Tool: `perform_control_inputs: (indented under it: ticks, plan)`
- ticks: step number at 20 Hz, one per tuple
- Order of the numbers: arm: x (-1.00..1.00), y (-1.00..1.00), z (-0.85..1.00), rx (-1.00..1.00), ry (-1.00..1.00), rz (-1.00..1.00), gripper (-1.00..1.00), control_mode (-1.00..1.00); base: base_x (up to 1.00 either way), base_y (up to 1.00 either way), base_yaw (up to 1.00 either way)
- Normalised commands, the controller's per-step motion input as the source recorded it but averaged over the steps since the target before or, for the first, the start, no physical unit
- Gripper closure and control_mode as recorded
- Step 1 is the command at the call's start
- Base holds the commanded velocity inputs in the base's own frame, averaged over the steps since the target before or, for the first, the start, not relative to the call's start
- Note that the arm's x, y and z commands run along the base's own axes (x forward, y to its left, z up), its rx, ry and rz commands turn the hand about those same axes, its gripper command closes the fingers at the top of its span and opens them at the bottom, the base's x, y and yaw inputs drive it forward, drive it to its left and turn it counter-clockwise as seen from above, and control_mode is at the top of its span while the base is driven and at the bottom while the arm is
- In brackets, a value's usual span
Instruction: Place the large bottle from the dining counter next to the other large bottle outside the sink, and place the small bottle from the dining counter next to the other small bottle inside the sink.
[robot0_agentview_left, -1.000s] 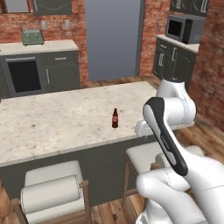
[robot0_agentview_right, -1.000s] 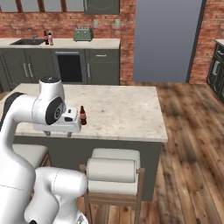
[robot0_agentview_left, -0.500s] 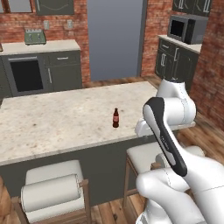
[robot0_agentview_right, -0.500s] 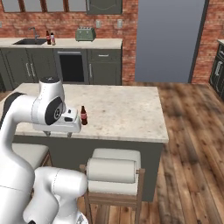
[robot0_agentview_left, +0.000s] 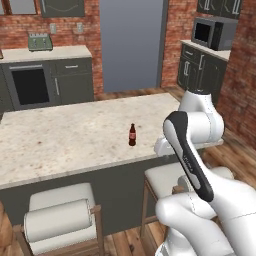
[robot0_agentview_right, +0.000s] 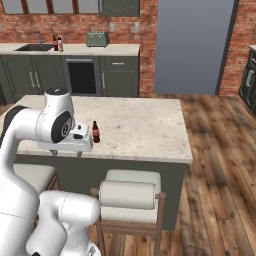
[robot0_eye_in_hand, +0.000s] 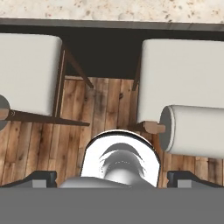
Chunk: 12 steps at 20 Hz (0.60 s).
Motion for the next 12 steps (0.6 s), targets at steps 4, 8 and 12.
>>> perform_control_inputs:
  ticks: [4, 8, 12]
  plan:
    - [0.0, 0.0, 0.0, 0.0, 0.0, 0.0, -1.0, 1.0, 0.0, 0.0, 0.0]
    - [0.22, 0.06, 0.05, -0.02, 0.02, 0.0, -1.0, -1.0, 0.0, 0.0, 0.0]
    - [0.93, 0.4, 0.37, -0.13, 0.15, 0.04, -1.0, -1.0, 0.0, 0.0, 0.0]
